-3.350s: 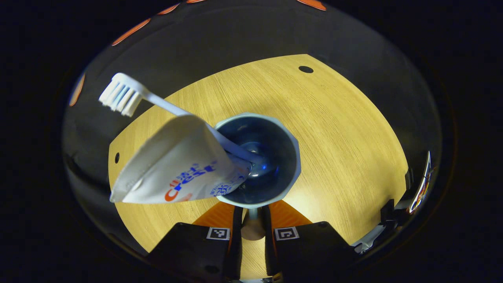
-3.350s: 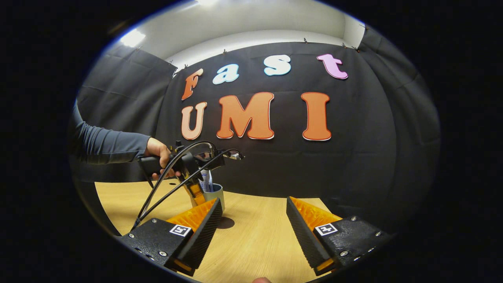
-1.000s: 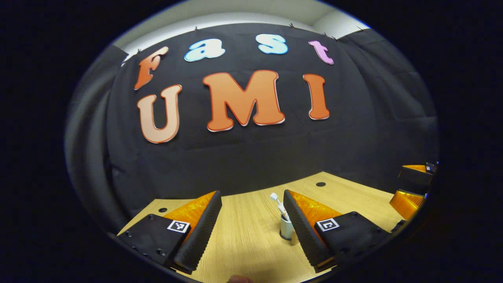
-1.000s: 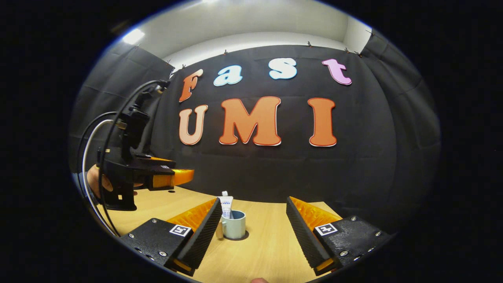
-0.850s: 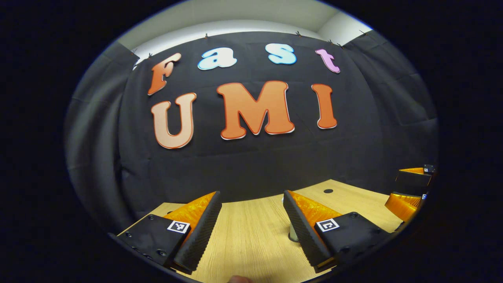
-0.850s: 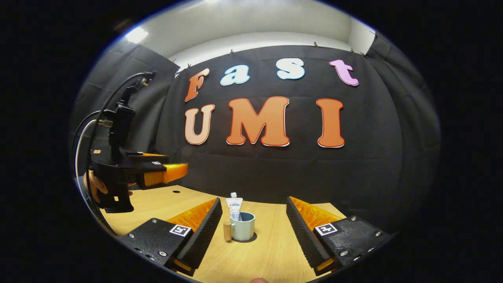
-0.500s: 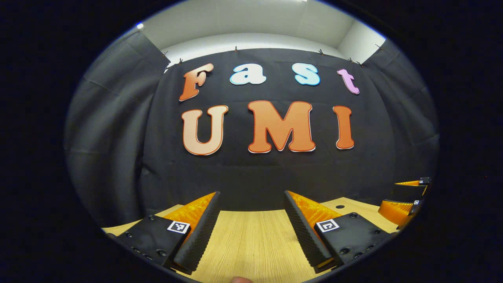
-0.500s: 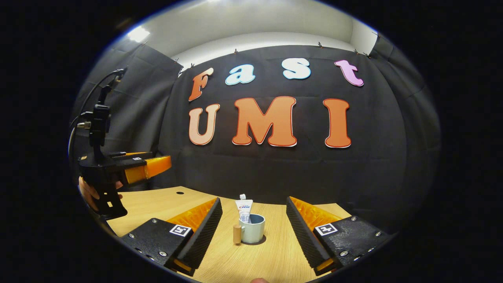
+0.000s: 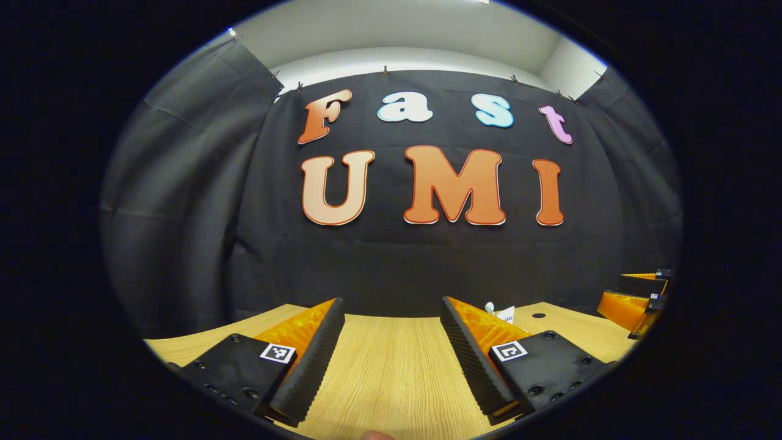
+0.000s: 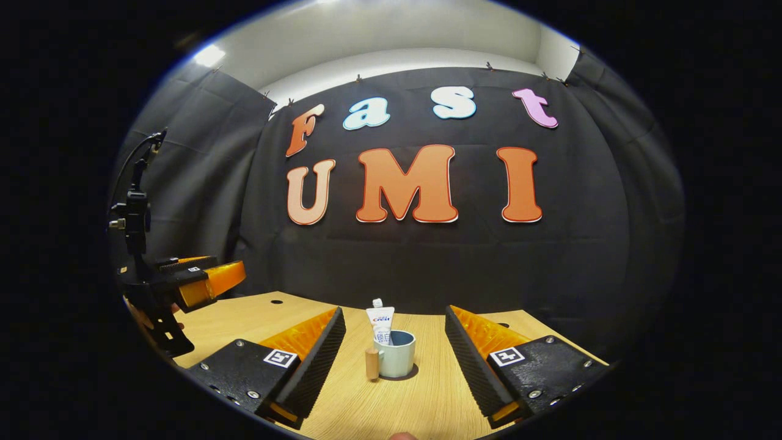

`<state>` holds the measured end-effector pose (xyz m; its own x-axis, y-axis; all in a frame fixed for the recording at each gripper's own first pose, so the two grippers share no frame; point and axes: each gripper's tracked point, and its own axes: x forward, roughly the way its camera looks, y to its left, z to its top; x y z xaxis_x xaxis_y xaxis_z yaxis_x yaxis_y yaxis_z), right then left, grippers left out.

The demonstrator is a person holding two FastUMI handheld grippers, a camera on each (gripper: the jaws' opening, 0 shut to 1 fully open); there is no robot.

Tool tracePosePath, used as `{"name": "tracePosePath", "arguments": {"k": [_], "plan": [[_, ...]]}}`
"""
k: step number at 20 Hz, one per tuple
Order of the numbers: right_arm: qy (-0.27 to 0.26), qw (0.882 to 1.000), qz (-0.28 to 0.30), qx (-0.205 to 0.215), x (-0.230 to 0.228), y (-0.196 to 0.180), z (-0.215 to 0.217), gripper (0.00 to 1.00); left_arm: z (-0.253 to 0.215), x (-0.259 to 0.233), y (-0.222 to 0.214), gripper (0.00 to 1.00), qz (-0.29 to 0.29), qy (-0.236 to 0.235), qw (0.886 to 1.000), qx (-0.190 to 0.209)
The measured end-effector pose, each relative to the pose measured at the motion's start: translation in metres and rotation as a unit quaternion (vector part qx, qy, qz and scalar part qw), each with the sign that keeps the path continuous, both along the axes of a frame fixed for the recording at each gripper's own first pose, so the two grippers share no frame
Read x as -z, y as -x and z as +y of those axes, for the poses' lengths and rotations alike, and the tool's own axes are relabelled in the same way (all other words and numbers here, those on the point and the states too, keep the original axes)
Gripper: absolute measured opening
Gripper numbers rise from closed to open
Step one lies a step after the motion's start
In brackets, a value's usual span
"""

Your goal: Put the toothbrush and toothpaste on the desktop into the cup, then pick up the cup and place it on the coaster on the desktop.

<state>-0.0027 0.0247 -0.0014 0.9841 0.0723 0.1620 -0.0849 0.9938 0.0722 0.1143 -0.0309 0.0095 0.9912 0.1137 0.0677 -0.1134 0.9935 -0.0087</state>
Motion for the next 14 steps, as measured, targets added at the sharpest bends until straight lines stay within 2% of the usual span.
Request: {"name": "tracePosePath", "arguments": {"k": [14], "plan": [[0.009,1.0,0.002,-0.002,0.0037,-0.0045,0.0011,0.99,-0.0031,-0.0045,0.001,1.0,-0.006,-0.005,1.0,0.002]]}}
